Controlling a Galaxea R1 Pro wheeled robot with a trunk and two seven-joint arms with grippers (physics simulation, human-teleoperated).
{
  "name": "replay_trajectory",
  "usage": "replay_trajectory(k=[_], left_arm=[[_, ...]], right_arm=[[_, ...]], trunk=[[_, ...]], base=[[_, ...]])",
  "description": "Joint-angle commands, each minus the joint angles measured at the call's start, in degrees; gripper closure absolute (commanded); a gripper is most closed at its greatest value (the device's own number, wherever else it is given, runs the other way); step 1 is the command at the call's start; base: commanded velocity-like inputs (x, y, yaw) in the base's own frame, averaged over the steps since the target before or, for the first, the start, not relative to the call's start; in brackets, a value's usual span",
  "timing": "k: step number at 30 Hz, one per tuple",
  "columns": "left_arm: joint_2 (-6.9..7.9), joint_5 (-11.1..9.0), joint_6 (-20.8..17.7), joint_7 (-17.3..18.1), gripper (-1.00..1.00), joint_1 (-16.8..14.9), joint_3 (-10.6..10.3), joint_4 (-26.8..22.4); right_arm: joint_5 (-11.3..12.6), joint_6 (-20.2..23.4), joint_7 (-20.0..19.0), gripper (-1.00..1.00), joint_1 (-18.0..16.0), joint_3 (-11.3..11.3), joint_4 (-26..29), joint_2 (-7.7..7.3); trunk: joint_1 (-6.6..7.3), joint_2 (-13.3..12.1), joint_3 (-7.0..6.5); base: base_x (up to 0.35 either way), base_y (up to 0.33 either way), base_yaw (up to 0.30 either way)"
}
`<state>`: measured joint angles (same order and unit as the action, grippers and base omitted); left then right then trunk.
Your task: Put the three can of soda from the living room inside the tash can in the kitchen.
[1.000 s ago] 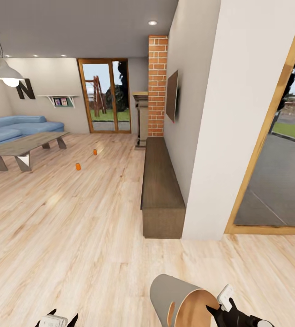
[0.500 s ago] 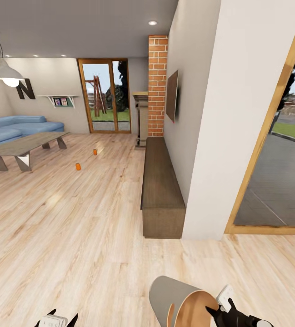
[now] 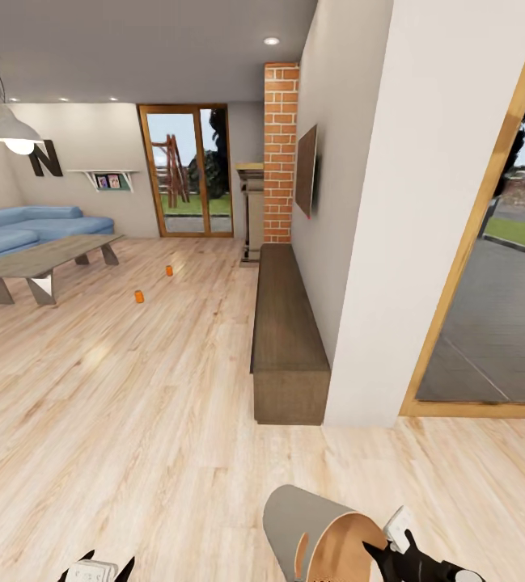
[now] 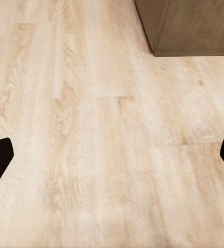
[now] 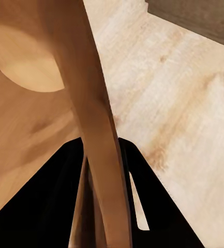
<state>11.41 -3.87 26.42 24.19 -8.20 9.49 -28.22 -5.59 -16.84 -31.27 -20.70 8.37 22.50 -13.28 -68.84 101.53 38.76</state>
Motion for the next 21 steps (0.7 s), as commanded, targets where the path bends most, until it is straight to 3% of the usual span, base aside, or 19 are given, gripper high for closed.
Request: replay_trajectory(k=[1, 21], left_arm=[[0.01, 0.0, -0.02, -0.01, -1.0, 0.0, 0.0, 0.0], [-0.01, 0.0, -0.05, -0.02, -1.0, 0.02, 0.0, 0.0]], right_arm=[[0.69, 0.05, 0.07, 1.0, -0.05, -0.55, 0.17, 0.01], [0.67, 0.05, 0.25, 1.0, -0.05, -0.55, 0.17, 0.1]], trunk=[[0.0, 0.0, -0.01], [0.0, 0.0, -1.38]], base=[[0.0, 0.0, 0.0], [0.0, 0.0, 0.0]])
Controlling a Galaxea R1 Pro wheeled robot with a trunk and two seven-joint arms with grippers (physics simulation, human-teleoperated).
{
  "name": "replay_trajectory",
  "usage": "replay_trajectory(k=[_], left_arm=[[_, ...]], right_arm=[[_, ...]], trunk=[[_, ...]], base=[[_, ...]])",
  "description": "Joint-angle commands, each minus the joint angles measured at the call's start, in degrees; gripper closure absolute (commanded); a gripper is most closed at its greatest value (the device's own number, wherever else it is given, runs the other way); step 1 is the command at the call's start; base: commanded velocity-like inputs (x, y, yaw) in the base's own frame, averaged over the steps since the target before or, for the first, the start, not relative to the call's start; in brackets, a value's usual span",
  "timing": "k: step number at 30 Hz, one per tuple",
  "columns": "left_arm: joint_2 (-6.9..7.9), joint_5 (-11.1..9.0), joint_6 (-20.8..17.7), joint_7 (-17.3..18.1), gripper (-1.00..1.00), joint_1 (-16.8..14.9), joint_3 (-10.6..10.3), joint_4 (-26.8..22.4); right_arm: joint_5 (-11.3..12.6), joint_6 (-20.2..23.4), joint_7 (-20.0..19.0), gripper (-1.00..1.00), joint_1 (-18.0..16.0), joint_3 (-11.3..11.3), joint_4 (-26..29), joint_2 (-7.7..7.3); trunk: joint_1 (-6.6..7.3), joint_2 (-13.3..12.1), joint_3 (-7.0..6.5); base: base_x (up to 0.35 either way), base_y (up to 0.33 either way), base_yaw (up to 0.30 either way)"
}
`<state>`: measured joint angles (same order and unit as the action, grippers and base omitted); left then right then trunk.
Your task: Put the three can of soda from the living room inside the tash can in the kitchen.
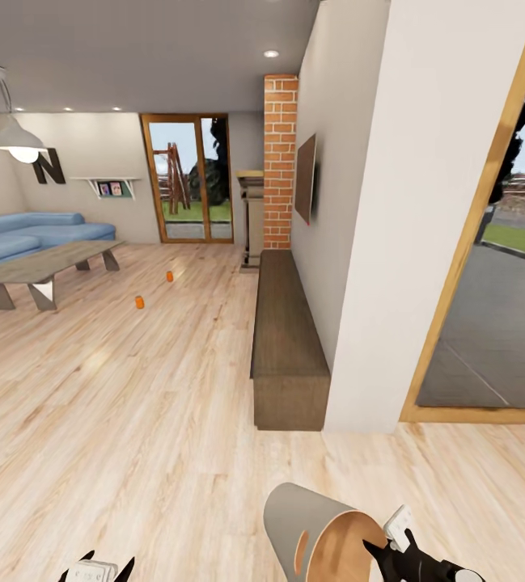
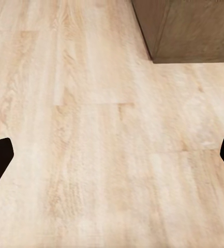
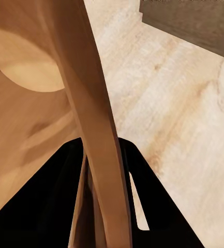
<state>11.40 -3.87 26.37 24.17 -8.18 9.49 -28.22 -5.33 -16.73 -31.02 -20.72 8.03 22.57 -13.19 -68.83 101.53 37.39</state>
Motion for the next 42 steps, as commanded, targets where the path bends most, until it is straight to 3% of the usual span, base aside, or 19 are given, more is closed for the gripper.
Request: replay_trajectory(k=[1, 16, 30, 42], left_arm=[[-0.01, 0.02, 0.0, 0.0, -1.0, -0.02, 0.0, 0.0], [-0.02, 0.0, 0.0, 0.0, -1.0, -0.04, 0.0, 0.0], [-0.01, 0.05, 0.0, 0.0, -1.0, -0.01, 0.0, 0.0], [-0.02, 0.14, -0.03, 0.0, -1.0, -0.02, 0.02, 0.0]], right_arm=[[0.4, -0.05, -0.01, 1.0, -0.02, -0.19, 0.11, 0.01], [0.43, -0.05, -0.01, 1.0, -0.02, -0.1, 0.2, 0.0], [0.32, 0.03, -0.01, 1.0, -0.02, 0.06, 0.27, 0.01], [0.32, 0.03, -0.01, 1.0, -0.02, 0.06, 0.2, 0.01]], trunk=[[0.0, 0.0, -0.1], [0.0, 0.0, -0.62], [0.0, 0.0, 0.41], [2.64, -4.81, -0.68]], base=[[0.0, 0.0, 0.0], [0.0, 0.0, 0.0], [0.0, 0.0, 0.0], [0.0, 0.0, 0.0]])
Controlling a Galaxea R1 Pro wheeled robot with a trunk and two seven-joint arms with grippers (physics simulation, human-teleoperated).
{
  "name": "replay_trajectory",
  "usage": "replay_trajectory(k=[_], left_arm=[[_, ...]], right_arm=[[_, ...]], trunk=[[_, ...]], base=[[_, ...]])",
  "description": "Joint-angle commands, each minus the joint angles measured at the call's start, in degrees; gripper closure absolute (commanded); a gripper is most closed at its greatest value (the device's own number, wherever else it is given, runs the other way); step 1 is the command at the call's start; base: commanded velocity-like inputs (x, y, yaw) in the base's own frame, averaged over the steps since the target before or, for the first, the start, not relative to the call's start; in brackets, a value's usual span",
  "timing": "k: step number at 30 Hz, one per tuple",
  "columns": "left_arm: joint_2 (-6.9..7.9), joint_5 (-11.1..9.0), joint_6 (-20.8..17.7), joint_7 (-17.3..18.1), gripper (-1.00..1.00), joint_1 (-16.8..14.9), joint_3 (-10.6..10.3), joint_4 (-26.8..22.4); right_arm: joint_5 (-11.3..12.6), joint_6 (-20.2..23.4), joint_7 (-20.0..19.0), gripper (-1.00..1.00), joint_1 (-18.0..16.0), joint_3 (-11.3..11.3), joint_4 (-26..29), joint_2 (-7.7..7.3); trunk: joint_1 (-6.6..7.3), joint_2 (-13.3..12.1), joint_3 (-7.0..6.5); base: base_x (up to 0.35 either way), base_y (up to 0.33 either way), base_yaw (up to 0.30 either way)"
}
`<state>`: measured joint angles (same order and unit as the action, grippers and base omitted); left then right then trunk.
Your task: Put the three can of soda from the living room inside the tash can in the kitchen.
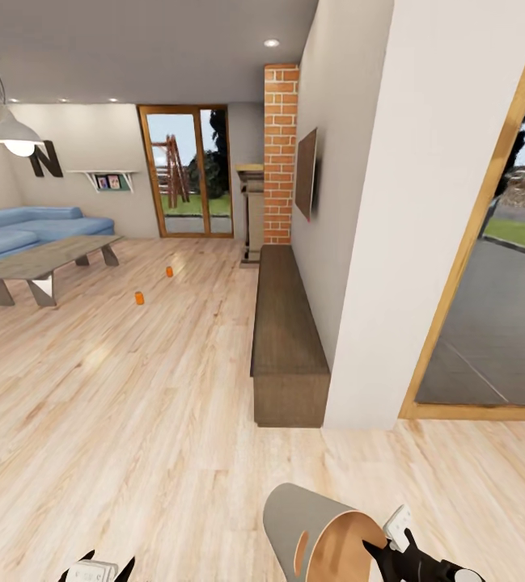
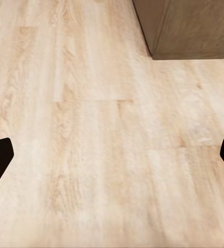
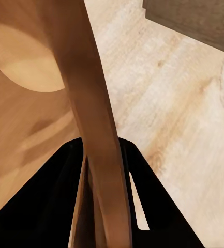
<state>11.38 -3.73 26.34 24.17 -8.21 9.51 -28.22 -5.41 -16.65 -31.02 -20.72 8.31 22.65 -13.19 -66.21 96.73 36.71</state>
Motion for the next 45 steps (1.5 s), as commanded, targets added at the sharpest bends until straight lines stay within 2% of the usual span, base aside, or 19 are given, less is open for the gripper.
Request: replay_trajectory(k=[1, 27, 45], left_arm=[[-0.01, 0.02, -0.01, -0.02, -1.0, 0.01, 0.01, 0.0], [-0.01, 0.04, -0.06, 0.0, -1.0, 0.01, -0.01, 0.0], [-0.03, -0.13, 0.03, -0.09, -1.0, -0.03, -0.02, 0.0]], right_arm=[[0.4, -0.05, -0.01, 1.0, -0.02, -0.22, 0.11, 0.01], [0.4, -0.05, -0.01, 1.0, -0.02, -0.22, 0.11, 0.01], [0.4, -0.05, -0.01, 1.0, -0.02, -0.31, 0.12, 0.01]], trunk=[[0.23, -0.41, -0.1], [5.94, -10.84, -2.47], [5.94, -10.84, -2.14]], base=[[0.0, 0.0, 0.0], [0.0, 0.0, 0.0], [0.0, 0.0, 0.0]])
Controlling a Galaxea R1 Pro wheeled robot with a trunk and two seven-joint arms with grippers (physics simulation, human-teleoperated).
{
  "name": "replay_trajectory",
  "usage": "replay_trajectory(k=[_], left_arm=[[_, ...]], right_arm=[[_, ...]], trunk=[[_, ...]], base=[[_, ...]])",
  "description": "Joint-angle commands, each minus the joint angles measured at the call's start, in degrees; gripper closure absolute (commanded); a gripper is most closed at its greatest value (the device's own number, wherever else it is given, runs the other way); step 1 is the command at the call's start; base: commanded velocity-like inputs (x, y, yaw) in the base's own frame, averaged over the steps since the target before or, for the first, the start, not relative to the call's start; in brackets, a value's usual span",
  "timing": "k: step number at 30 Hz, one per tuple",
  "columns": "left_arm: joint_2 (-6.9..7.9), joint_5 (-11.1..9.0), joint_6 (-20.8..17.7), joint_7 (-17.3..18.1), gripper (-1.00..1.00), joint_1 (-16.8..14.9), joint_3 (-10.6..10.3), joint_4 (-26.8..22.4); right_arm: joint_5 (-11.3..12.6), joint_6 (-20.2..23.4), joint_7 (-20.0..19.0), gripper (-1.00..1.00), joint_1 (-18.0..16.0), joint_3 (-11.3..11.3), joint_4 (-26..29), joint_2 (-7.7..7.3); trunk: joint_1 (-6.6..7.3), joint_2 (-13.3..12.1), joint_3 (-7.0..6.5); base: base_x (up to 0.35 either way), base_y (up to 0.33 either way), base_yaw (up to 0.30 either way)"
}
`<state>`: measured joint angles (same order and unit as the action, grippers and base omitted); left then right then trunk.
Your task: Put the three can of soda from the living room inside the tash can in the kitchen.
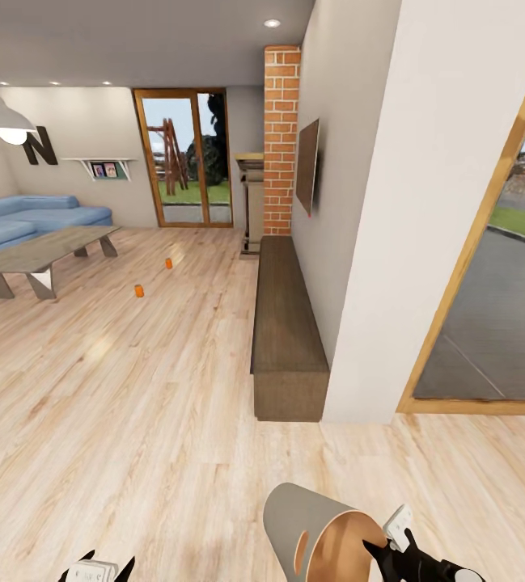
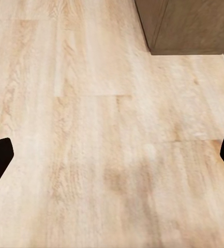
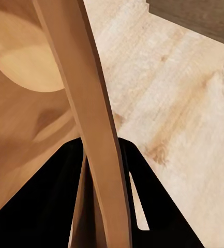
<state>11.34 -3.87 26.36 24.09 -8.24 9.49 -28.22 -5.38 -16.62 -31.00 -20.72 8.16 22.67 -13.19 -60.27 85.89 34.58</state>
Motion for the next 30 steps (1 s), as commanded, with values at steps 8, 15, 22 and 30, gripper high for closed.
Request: replay_trajectory(k=[8, 15, 22, 30], left_arm=[[-0.01, -0.01, 0.0, 0.0, -1.0, 0.03, 0.01, 0.0], [0.0, -0.01, 0.0, 0.0, -1.0, 0.05, 0.02, 0.0], [0.0, -0.01, 0.0, 0.0, -1.0, 0.04, 0.03, 0.0], [-0.01, 0.07, 0.0, -0.15, -1.0, 0.04, 0.04, 0.0]], right_arm=[[0.34, -0.08, -0.02, 1.0, -0.02, -0.16, 0.11, 0.01], [0.29, -0.08, -0.02, 1.0, -0.02, -0.16, 0.1, 0.01], [0.34, -0.08, -0.02, 1.0, -0.02, -0.16, 0.14, 0.01], [0.3, -0.08, -0.02, 1.0, -0.02, -0.09, 0.1, 0.05]], trunk=[[0.0, 0.0, 0.0], [0.0, 0.0, 0.0], [0.0, 0.0, 0.0], [0.0, 0.0, 0.1]], base=[[0.0, 0.0, 0.0], [0.0, 0.0, 0.0], [0.0, 0.0, 0.0], [0.0, 0.0, 0.104]])
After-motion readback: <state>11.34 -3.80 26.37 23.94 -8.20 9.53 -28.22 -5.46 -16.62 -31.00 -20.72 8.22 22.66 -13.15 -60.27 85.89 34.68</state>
